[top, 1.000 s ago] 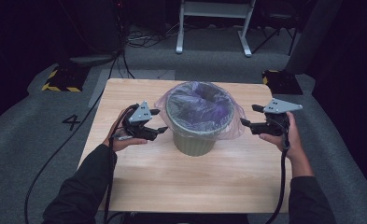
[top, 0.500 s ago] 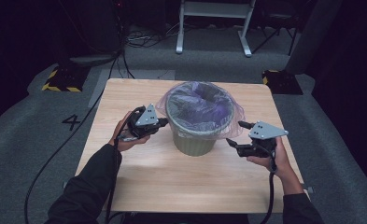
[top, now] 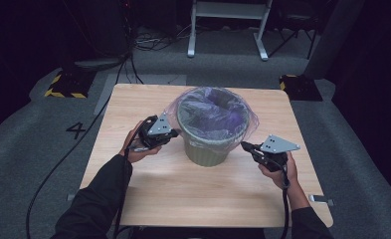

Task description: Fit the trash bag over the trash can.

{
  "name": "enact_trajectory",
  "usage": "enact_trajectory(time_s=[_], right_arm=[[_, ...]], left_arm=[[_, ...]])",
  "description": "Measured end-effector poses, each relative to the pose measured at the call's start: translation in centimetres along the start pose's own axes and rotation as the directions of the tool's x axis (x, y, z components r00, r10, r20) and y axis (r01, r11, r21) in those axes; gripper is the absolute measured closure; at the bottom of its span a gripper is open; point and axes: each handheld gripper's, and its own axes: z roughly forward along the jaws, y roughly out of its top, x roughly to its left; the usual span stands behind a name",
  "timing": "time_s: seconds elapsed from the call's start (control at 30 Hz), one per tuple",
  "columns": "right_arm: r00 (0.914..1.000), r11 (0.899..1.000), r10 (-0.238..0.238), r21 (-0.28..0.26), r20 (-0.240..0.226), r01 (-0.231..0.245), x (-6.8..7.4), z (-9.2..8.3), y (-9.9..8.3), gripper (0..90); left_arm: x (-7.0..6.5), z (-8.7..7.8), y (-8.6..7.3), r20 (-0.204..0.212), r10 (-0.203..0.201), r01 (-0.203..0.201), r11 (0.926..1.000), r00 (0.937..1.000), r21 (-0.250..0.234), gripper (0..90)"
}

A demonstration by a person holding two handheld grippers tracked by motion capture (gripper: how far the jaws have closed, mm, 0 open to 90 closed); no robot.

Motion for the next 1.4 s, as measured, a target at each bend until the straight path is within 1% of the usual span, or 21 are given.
enact_trajectory(time_s=[0.07,0.13,0.2,0.27,0.3,0.37,0.47,0.63,0.7,0.8,0.87,0.9,0.97,1.0,1.03,1.07,1.13,1.17,1.23,1.3,1.4], right_arm=[[1.0000,1.000,0.007,-0.003,-0.004,-0.007,0.0,0.0,-0.2,89.4],[0.9996,1.000,0.026,-0.004,0.004,-0.026,0.1,0.0,-0.5,71.5],[0.9997,1.000,0.022,-0.011,-0.010,-0.022,0.2,-0.1,-0.6,60.3],[0.9990,1.000,0.007,0.011,0.045,-0.007,0.5,-0.2,-0.5,40.0],[0.9978,1.000,-0.002,0.020,0.066,0.001,0.6,-0.3,-0.4,34.1],[0.9894,0.998,-0.039,0.053,0.140,0.032,0.9,-0.2,-0.3,20.8],[0.9750,0.994,-0.080,0.086,0.207,0.063,1.5,-0.1,0.0,17.5],[0.9716,0.997,-0.078,0.040,0.223,0.071,1.2,-0.3,0.7,15.2],[0.9688,0.995,-0.094,0.044,0.229,0.086,1.1,-0.1,1.1,15.4],[0.9598,0.993,-0.116,0.036,0.256,0.110,1.1,0.1,1.6,18.5],[0.9610,0.994,-0.108,0.020,0.255,0.106,1.0,0.2,1.8,20.2],[0.9611,0.993,-0.114,0.016,0.252,0.114,0.9,0.3,1.9,25.8],[0.9591,0.989,-0.147,0.022,0.242,0.146,1.0,0.4,2.0,40.0],[0.9589,0.988,-0.154,0.024,0.238,0.153,1.1,0.5,2.1,46.8],[0.9600,0.987,-0.161,0.026,0.229,0.160,1.1,0.5,2.2,57.6],[0.9594,0.985,-0.171,0.028,0.224,0.169,1.1,0.5,2.2,61.8],[0.9576,0.983,-0.182,0.035,0.223,0.179,1.2,0.5,2.3,70.8],[0.9562,0.982,-0.187,0.040,0.225,0.183,1.3,0.6,2.3,74.5],[0.9516,0.980,-0.201,0.053,0.232,0.194,1.4,0.6,2.2,83.8],[0.9569,0.982,-0.189,0.042,0.221,0.184,1.4,0.5,2.0,89.6],[0.9638,0.986,-0.164,0.027,0.210,0.162,1.3,0.2,1.8,90.0]], left_arm=[[0.1,-0.2,-0.2,-0.020,-0.026,0.025,0.9994,0.9995,-0.022,89.9],[0.2,-0.8,-0.5,0.007,-0.044,0.045,0.9975,0.9990,-0.054,86.2],[0.1,-1.4,-0.7,-0.029,-0.056,0.054,0.9963,0.9980,-0.067,71.1],[0.1,-1.8,-1.0,-0.061,-0.074,0.070,0.9950,0.9954,-0.071,56.1],[0.1,-1.9,-1.1,-0.082,-0.107,0.101,0.9921,0.9909,-0.074,47.2],[0.2,-2.0,-1.3,-0.081,-0.158,0.153,0.9862,0.9842,-0.062,29.7],[0.2,-2.2,-1.6,-0.107,-0.178,0.174,0.9835,0.9781,-0.051,16.9],[0.7,-2.9,-1.6,-0.119,-0.171,0.160,0.9824,0.9780,-0.096,15.3],[0.8,-2.8,-1.3,-0.149,-0.140,0.125,0.9868,0.9789,-0.103,15.5],[1.5,-2.3,-0.6,-0.158,-0.143,0.129,0.9873,0.9770,-0.093,15.7],[1.9,-1.9,-0.2,-0.162,-0.135,0.122,0.9884,0.9775,-0.091,17.3],[2.0,-1.7,0.0,-0.178,-0.132,0.119,0.9895,0.9751,-0.083,19.3],[2.3,-1.4,0.2,-0.190,-0.113,0.100,0.9919,0.9752,-0.079,34.6],[2.3,-1.1,0.4,-0.219,-0.095,0.083,0.9945,0.9711,-0.064,40.7],[2.4,-1.0,0.4,-0.216,-0.085,0.073,0.9954,0.9728,-0.063,52.2],[2.4,-0.8,0.3,-0.192,-0.072,0.062,0.9965,0.9788,-0.057,61.5],[2.3,-0.3,0.3,-0.218,-0.055,0.053,0.9985,0.9744,-0.017,80.2],[2.2,-0.1,0.2,-0.209,-0.054,0.053,0.9985,0.9763,-0.011,88.4],[2.2,0.0,-0.1,-0.193,-0.070,0.067,0.9975,0.9786,-0.021,89.8],[2.2,0.0,-0.3,-0.187,-0.074,0.072,0.9973,0.9797,-0.019,89.9],[1.8,0.1,-0.7,-0.170,-0.069,0.067,0.9976,0.9831,-0.019,89.9]])
